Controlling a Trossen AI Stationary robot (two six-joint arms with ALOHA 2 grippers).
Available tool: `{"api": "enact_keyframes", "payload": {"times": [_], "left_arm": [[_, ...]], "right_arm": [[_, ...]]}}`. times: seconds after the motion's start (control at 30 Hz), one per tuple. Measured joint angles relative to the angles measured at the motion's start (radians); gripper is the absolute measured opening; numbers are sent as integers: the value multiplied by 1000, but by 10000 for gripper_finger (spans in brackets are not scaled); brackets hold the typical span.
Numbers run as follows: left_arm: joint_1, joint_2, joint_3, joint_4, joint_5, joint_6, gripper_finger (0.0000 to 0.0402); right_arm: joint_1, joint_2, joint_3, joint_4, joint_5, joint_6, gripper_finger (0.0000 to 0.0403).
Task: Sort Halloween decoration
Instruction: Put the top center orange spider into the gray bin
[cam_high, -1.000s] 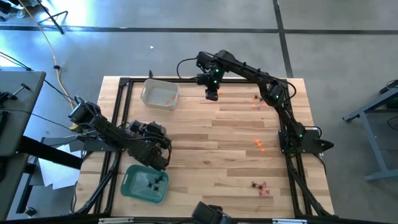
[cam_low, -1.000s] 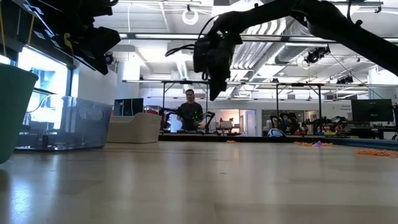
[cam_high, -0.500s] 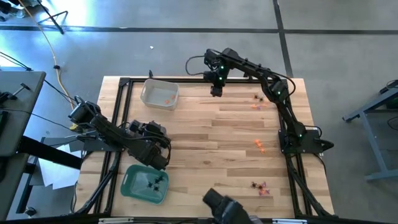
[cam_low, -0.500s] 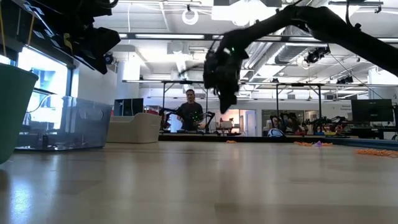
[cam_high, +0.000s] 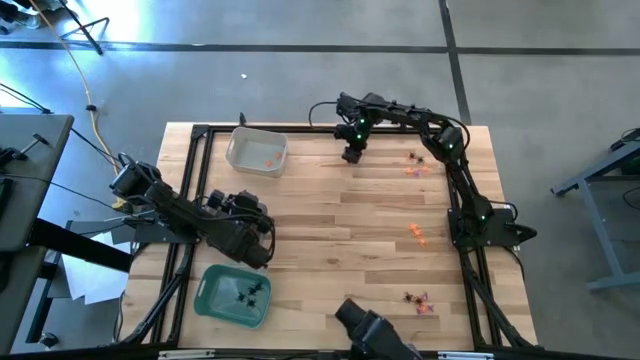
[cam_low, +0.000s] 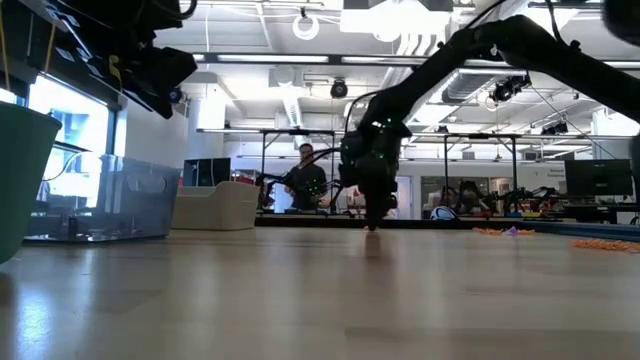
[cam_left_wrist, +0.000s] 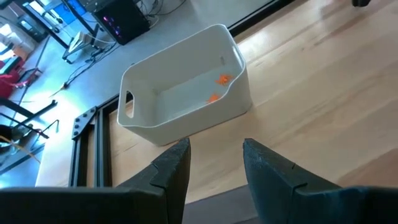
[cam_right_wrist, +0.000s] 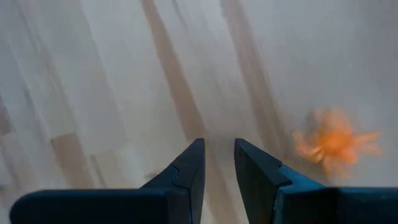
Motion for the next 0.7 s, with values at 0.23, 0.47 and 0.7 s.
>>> {"api": "enact_keyframes", "payload": {"times": [0.23, 0.47, 0.7], "left_arm": [[7, 0, 0, 0, -1, 1, 136], [9, 0, 0, 6, -22, 2, 136], [6, 0, 0, 30, -27, 5, 136]], "right_arm": [[3, -30, 1, 1, 46, -2, 82], [3, -88, 2, 29, 190, -25, 82], [1, -67, 0, 68, 227, -55, 83]]}}
